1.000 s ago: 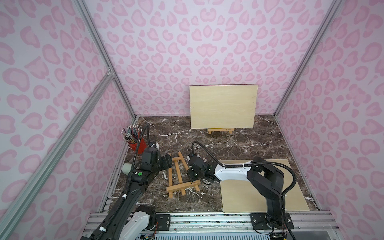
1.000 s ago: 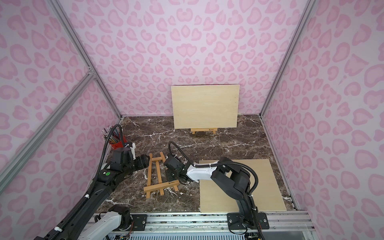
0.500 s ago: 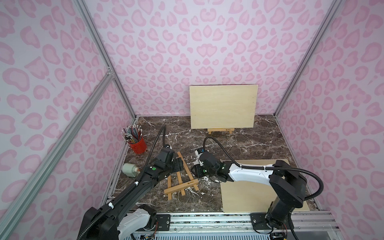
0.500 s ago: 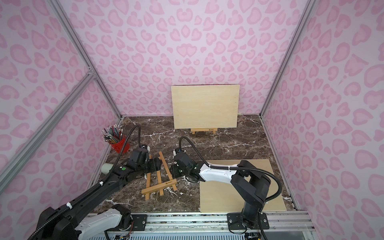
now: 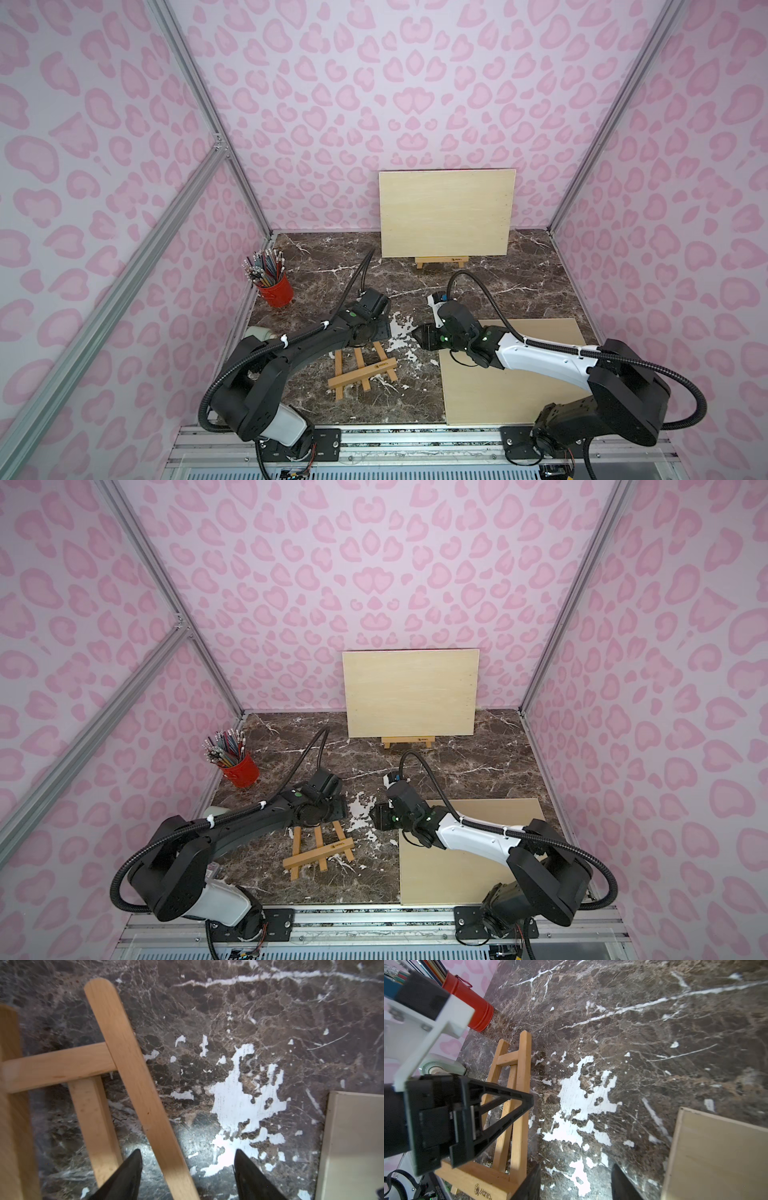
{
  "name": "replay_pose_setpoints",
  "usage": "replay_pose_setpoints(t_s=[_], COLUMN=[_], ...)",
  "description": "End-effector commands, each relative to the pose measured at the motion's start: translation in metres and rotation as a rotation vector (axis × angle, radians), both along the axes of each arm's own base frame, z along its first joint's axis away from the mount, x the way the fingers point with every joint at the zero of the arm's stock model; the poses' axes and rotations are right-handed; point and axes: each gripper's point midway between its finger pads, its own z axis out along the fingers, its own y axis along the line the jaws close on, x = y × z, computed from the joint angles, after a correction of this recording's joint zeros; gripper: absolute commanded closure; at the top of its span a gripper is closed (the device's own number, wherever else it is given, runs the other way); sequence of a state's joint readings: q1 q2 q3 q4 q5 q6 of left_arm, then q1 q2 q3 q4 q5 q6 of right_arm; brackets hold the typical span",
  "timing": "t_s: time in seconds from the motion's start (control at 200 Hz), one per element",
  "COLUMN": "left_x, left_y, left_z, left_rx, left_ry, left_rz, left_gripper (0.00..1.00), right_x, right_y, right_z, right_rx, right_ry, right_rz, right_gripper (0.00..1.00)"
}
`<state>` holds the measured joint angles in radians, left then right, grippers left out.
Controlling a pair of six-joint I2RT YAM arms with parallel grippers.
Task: Disassemble the easel
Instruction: Adjust the easel at the center of the board.
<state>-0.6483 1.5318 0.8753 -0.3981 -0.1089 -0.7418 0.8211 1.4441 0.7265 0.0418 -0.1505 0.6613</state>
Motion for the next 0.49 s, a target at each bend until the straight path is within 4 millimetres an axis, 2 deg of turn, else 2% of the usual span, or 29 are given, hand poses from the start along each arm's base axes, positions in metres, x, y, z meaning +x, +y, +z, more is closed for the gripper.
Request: replay_pose_setpoints(t_s=[0.0,0.285,0.405,0.42,0.49], left_x=[0.002,-0.005,-0.009,-0.009,-0.012], left_y=[-0.006,-0.003,0.005,0.007,0.016], left_z=[-0.006,-0.029,-0.026,-0.025,-0.021], left_rx=[0.012,0.05,0.083,0.088,0.128], left_ry=[0.02,0.068,0.063,0.062,0.056], left_rz=[0.016,0.03,0.034,0.034,0.026], left_gripper=[0.32,0.55,0.64,0.68,0.77], right_x=[0.005,0.009,0.009,0.01,0.01], right_y=[-0.006,-0.014,-0.013,-0.013,-0.013], right_z=[0.001,0.003,0.003,0.003,0.004], right_rx=[0.009,0.006,0.011,0.011,0.013], right_ry=[-0.025,-0.037,-0.042,-0.041,-0.042], right_rz=[-0.012,-0.023,-0.02,-0.02,-0.019], right_gripper=[0.46,0.49,0.49,0.49,0.49])
